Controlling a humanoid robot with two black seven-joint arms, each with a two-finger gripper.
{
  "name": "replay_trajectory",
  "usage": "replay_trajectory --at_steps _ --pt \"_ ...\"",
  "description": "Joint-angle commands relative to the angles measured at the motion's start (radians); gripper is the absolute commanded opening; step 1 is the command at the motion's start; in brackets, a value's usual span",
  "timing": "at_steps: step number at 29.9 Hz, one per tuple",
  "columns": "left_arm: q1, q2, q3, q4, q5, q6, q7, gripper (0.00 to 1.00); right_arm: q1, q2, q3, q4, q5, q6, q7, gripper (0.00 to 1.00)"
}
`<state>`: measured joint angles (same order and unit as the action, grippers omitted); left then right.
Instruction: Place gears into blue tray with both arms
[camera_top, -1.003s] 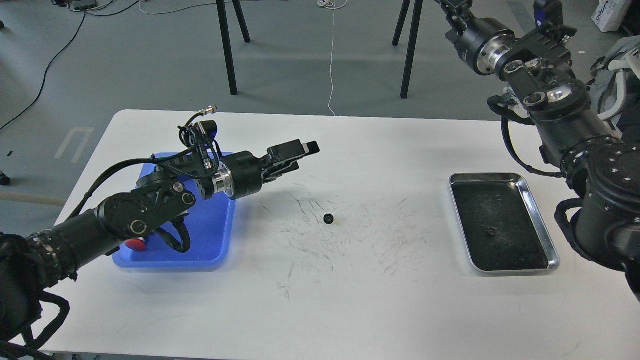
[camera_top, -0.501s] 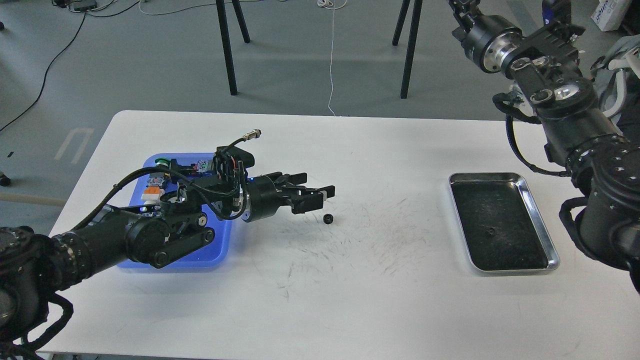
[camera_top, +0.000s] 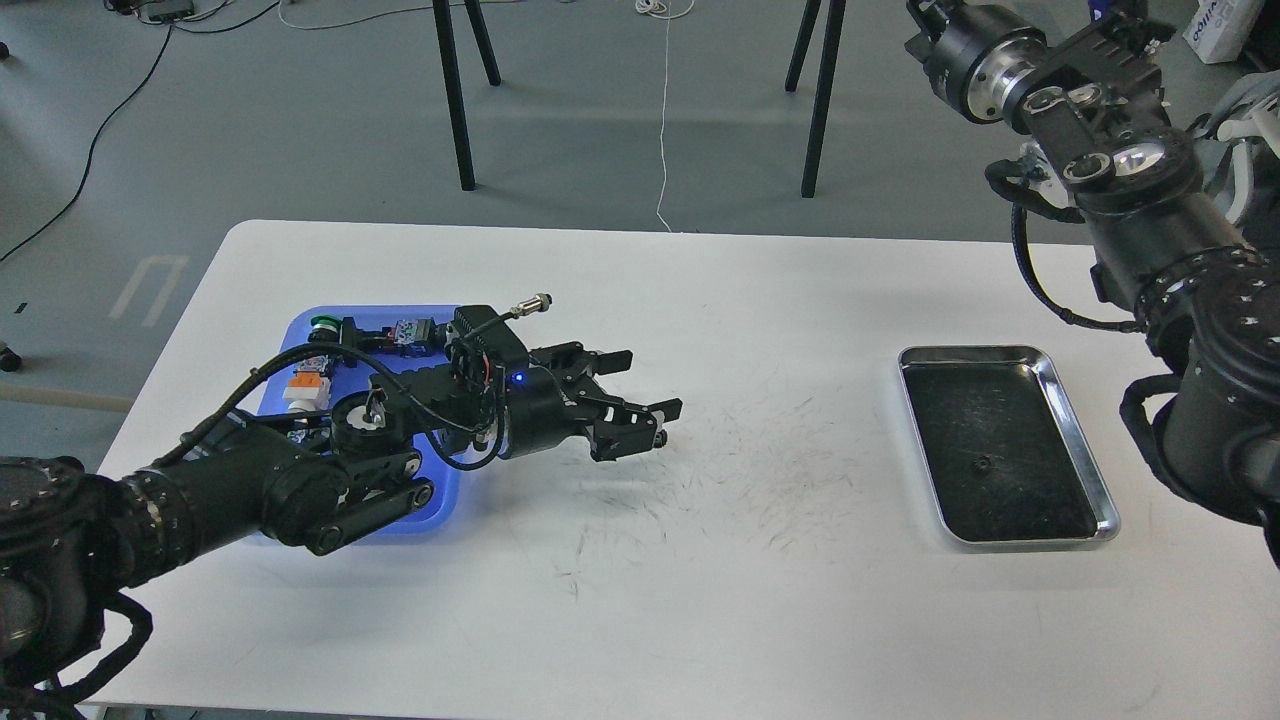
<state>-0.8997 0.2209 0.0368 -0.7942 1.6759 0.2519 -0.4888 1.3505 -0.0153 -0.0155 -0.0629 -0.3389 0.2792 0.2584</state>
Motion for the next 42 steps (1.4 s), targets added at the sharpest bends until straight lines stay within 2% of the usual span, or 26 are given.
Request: replay_trajectory --at_steps 1,4,13,27,36,42 --pt "-0.001 -0.009 0.024 0.012 0.002 0.009 0.000 0.87 0.001 0.001 -0.001 0.000 0.000 0.000 -0.001 0.99" --pt "0.002 -0.047 0.058 0.059 0.002 0.007 0.000 0.83 0.001 0.001 -0.001 0.000 0.000 0.000 -0.001 0.99" --pt "0.005 -0.147 0.109 0.139 0.002 0.007 0.000 0.82 0.001 0.000 -0.001 0.000 0.000 0.000 -0.001 0.99" --pt "-0.015 -0.170 0.160 0.221 0.004 0.007 0.000 0.81 0.002 0.001 -0.001 0.000 0.000 0.000 -0.001 0.99" --pt "-0.012 -0.172 0.198 0.228 0.027 0.009 0.000 0.72 0.015 0.003 -0.001 -0.002 0.000 0.000 -0.002 0.99" --pt "-0.007 -0.190 0.207 0.268 0.028 0.010 0.000 0.70 0.016 0.005 -0.001 -0.002 0.000 -0.002 -0.002 0.99"
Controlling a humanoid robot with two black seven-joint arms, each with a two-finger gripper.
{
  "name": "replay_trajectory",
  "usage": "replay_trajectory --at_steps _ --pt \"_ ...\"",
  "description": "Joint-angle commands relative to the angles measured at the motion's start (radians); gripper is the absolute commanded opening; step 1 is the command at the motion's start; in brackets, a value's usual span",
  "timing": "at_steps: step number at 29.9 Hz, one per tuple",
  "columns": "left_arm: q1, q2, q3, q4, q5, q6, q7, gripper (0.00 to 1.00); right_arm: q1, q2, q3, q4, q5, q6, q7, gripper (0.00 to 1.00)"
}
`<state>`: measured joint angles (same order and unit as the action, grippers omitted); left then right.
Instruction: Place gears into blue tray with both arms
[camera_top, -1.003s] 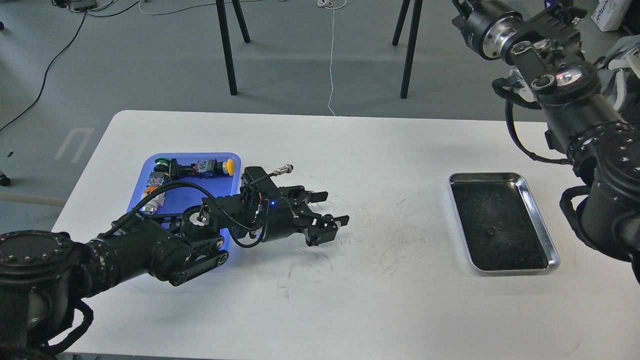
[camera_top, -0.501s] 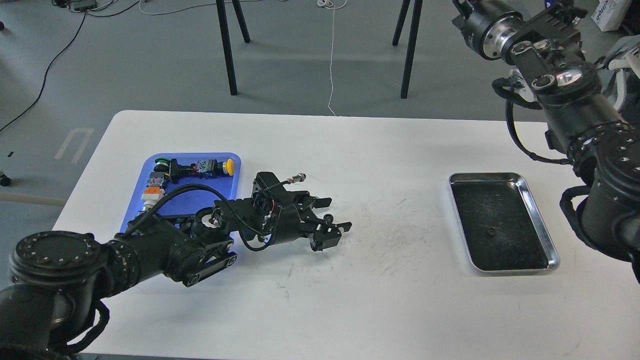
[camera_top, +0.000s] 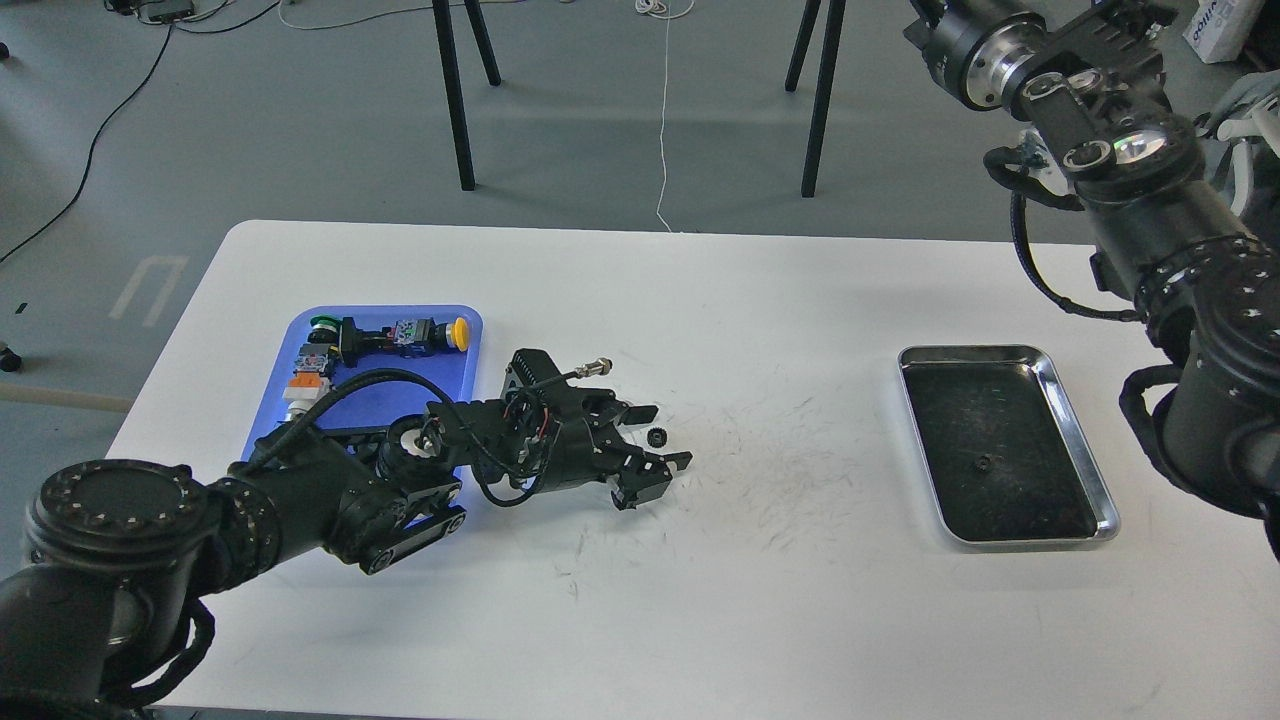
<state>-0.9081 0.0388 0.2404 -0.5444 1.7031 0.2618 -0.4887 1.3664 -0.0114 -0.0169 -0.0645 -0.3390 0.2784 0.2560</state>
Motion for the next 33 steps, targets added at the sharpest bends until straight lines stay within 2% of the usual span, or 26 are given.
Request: replay_trajectory --at_steps 1,7,18,26,33 --pt "0.002 -0.008 0.008 0.027 0.001 0.000 0.000 0.70 0.000 0.001 0.000 0.000 0.000 -0.001 0.000 0.99" --pt "-0.003 -0.020 0.030 0.054 0.003 0.019 0.000 0.61 0.002 0.002 0.000 0.000 0.000 -0.001 0.000 0.99" --pt "-0.009 -0.025 0.043 0.070 0.015 0.022 0.000 0.23 0.000 0.004 0.000 0.000 0.000 -0.002 0.000 0.99" --pt "-0.017 -0.023 0.050 0.070 0.015 0.039 0.000 0.20 0.000 0.004 0.000 0.000 0.000 -0.005 0.000 0.99" --pt "-0.089 -0.010 0.033 0.057 -0.035 0.042 0.000 0.21 -0.007 0.002 0.000 0.000 0.000 -0.005 0.000 0.99"
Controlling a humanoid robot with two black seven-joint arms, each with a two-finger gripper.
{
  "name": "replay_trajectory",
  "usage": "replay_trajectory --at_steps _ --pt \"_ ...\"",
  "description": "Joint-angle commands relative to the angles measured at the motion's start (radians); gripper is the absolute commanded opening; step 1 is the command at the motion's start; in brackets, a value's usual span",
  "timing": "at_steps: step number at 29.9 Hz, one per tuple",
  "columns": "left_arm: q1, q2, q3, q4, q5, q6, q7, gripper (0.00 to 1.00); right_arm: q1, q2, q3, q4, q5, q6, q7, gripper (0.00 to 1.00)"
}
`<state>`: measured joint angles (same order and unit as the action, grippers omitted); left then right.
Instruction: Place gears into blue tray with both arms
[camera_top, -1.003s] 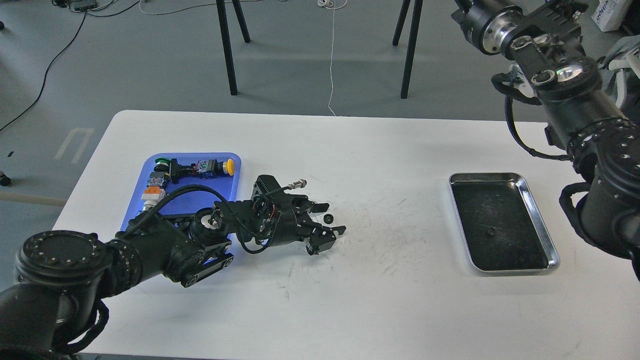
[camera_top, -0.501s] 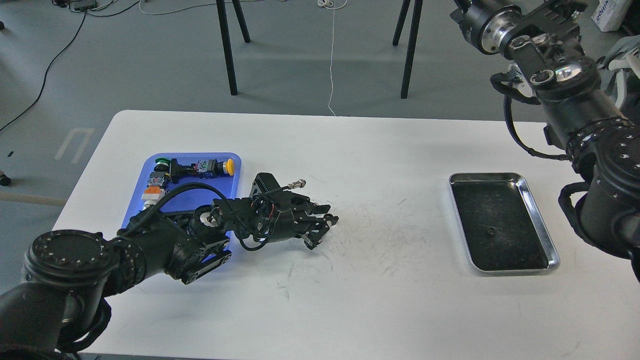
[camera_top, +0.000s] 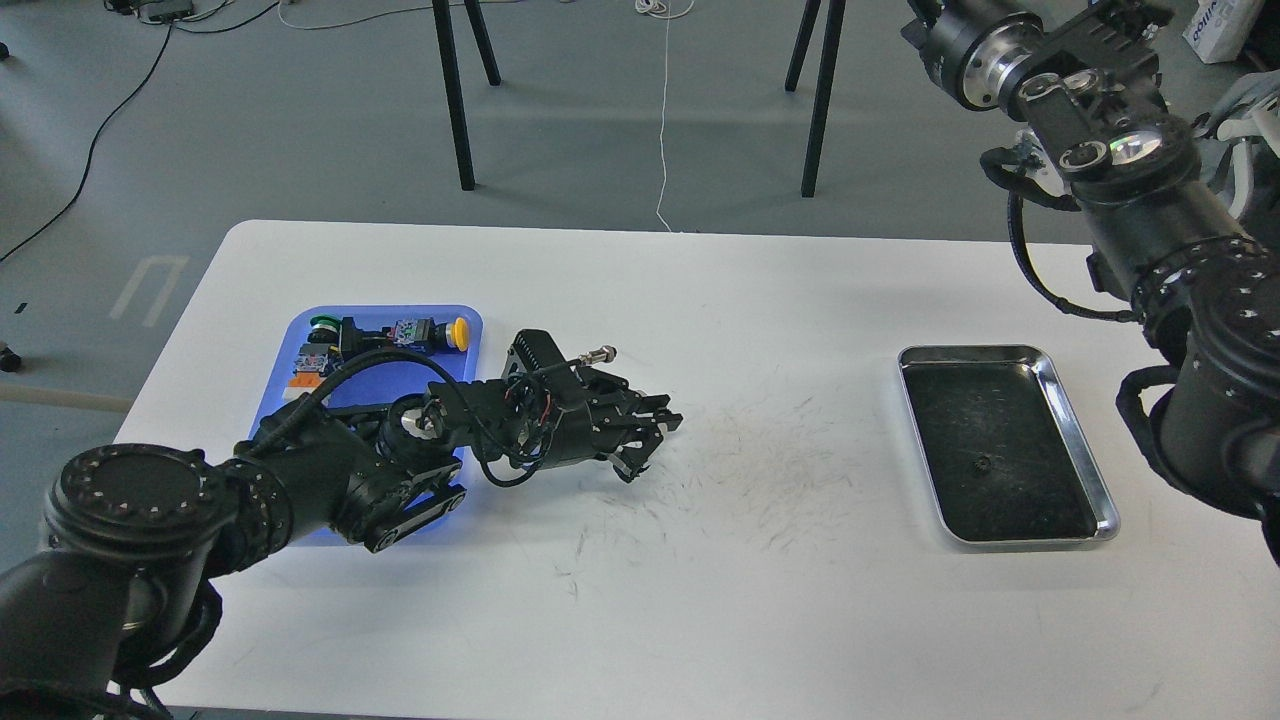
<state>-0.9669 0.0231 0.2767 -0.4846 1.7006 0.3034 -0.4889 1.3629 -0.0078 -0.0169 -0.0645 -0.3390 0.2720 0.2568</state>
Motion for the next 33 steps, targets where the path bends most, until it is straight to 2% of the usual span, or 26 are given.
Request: replay_trajectory --at_steps 1,7,20,33 --pt "-0.039 0.006 -0.004 -0.003 -0.050 0.000 0.000 0.21 -0.004 -0.001 0.000 0.000 0.000 -0.001 0.001 0.99" --pt "-0.096 0.015 0.015 0.008 -0.075 -0.003 0.000 0.21 -0.008 -0.008 0.000 0.000 0.002 0.001 0.001 0.99" --pt "-0.138 0.173 0.025 -0.006 -0.065 -0.012 0.000 0.22 -0.008 -0.006 0.003 0.000 0.002 -0.001 0.001 0.99" --pt "-0.139 0.325 0.154 -0.117 -0.062 -0.015 0.000 0.22 -0.008 -0.003 0.008 0.000 0.002 -0.002 0.001 0.99"
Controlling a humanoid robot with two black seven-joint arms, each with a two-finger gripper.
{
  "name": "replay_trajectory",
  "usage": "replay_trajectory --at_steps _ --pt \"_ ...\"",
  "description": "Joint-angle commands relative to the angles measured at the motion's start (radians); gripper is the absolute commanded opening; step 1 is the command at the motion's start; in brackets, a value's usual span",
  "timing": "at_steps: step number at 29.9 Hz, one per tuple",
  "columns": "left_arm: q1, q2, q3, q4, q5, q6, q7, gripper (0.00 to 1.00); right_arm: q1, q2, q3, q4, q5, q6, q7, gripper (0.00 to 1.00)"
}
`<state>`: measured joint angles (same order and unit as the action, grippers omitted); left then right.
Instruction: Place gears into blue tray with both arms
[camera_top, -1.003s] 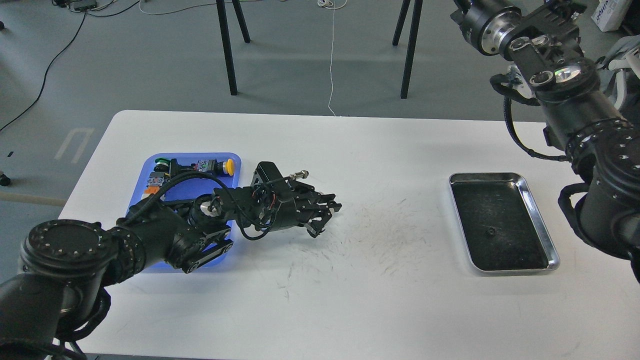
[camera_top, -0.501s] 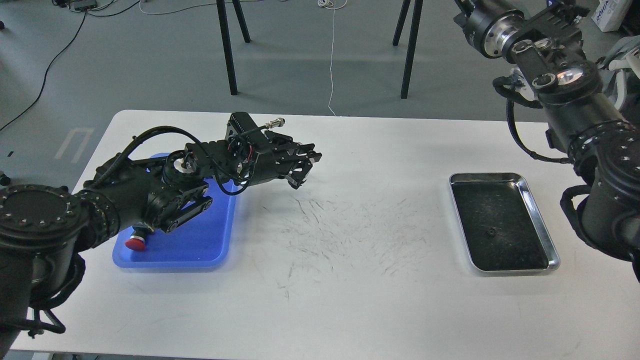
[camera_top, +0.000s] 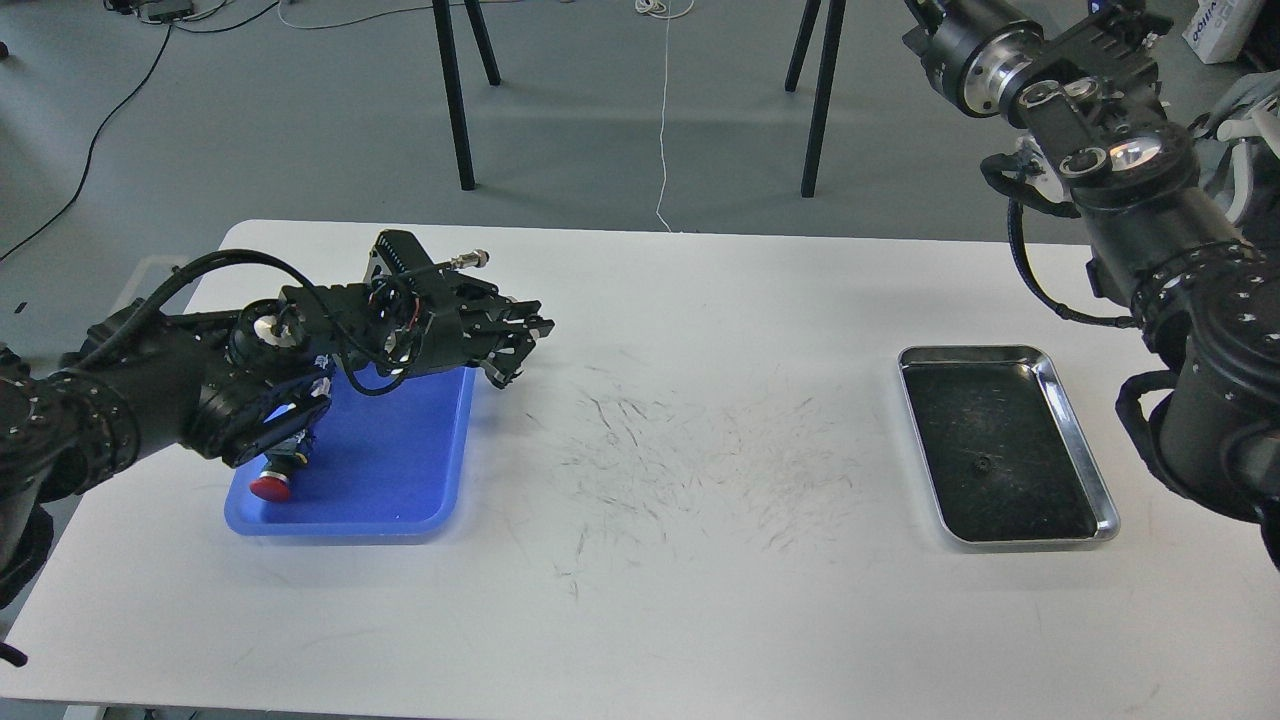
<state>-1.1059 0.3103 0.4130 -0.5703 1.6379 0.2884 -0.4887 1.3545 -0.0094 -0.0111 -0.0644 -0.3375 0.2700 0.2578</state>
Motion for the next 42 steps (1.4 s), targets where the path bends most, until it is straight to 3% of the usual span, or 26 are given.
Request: replay_trajectory --at_steps 1,14,42 --pt "-0.003 0.055 0.021 -0.043 0.002 0.000 0.000 0.22 0.000 -0.001 0.002 0.000 0.000 0.000 0.000 0.99" --pt "-0.009 0.200 0.065 -0.138 0.071 0.000 0.000 0.23 0.000 0.003 0.002 0.000 0.000 -0.003 0.000 0.99" --pt "0.003 0.220 0.174 -0.131 0.105 0.000 0.000 0.23 0.003 0.005 0.000 0.000 0.000 -0.002 0.000 0.99"
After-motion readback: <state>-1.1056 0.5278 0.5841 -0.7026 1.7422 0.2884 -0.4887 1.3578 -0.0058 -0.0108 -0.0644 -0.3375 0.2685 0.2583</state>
